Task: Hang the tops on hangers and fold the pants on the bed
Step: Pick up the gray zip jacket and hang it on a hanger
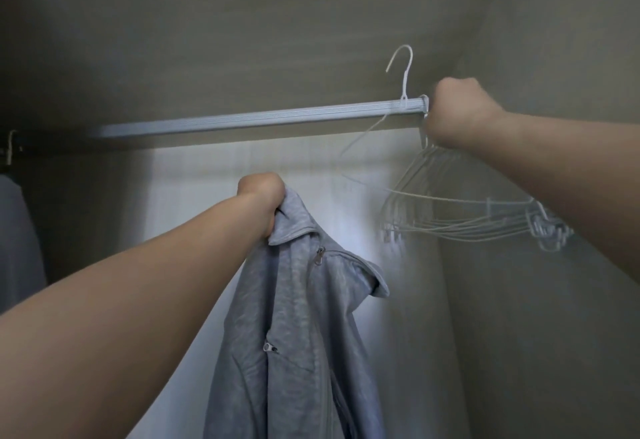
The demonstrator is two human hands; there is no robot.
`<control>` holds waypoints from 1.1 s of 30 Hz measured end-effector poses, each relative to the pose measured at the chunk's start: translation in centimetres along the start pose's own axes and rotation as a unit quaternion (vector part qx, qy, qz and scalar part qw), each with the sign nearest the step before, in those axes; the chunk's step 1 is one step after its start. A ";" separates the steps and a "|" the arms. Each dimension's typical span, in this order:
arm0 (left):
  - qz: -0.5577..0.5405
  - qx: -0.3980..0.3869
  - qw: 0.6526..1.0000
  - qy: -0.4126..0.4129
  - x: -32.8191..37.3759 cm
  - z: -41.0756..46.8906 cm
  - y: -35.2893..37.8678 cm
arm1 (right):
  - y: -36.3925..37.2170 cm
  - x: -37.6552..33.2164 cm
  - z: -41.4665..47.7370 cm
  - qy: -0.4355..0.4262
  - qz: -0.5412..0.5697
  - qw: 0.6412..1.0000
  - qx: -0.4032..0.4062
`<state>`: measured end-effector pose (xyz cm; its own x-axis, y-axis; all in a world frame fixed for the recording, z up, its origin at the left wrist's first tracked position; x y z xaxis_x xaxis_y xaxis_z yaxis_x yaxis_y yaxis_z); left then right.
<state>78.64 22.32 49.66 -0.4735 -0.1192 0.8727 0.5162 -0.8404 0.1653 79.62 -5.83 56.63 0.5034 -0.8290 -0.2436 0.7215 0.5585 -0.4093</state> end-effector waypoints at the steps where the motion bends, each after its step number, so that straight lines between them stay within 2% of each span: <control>1: 0.003 -0.002 1.000 0.000 0.0 0.0 -0.4 | 0.5 -0.3 -0.1 0.014 0.062 0.998 -0.010; 3: 0.002 0.009 1.000 0.006 -0.2 0.2 -1.0 | 2.1 -1.0 -1.0 0.064 0.237 0.968 -0.042; 5: -0.007 0.021 1.000 0.014 -0.4 0.1 -1.6 | 4.3 -1.8 -2.8 0.117 0.385 0.914 -0.058; 7: 0.000 0.022 1.000 0.009 -0.8 0.1 -2.2 | 6.9 -2.5 -4.9 0.127 0.460 0.876 -0.065; 12: 0.020 0.028 0.999 -0.009 -1.3 -1.1 -3.8 | 10.9 -3.4 -7.5 0.150 0.549 0.817 -0.092; 14: 0.028 0.027 0.999 -0.022 -1.6 -1.3 -4.5 | 11.2 -3.6 -7.8 0.148 0.549 0.815 -0.110; 20: 0.051 0.029 0.998 -0.037 -3.0 -3.4 -5.5 | 10.4 -4.3 -10.7 0.088 0.511 0.849 -0.098; 26: 0.102 0.044 0.994 -0.001 -1.4 -10.8 -5.6 | 5.6 -4.4 -15.8 0.101 0.553 0.820 -0.107; 33: 0.109 0.061 0.990 0.065 3.8 -22.4 -3.8 | -3.1 -2.9 -21.8 0.071 0.572 0.810 -0.105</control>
<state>58.94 13.23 42.08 -0.4245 -0.3649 0.8286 0.6946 -0.7183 0.0395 65.54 -5.79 39.45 0.7147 0.2248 -0.6624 -0.2832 0.9589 0.0198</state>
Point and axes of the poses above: each hand's wrist, its own z-axis towards the middle knuckle, its own y-axis out of the palm, x = y × z, the point moved 3 cm from there along z, towards the middle knuckle, and after that the axes turned 8 degrees about -x, right-handed, at the moved point
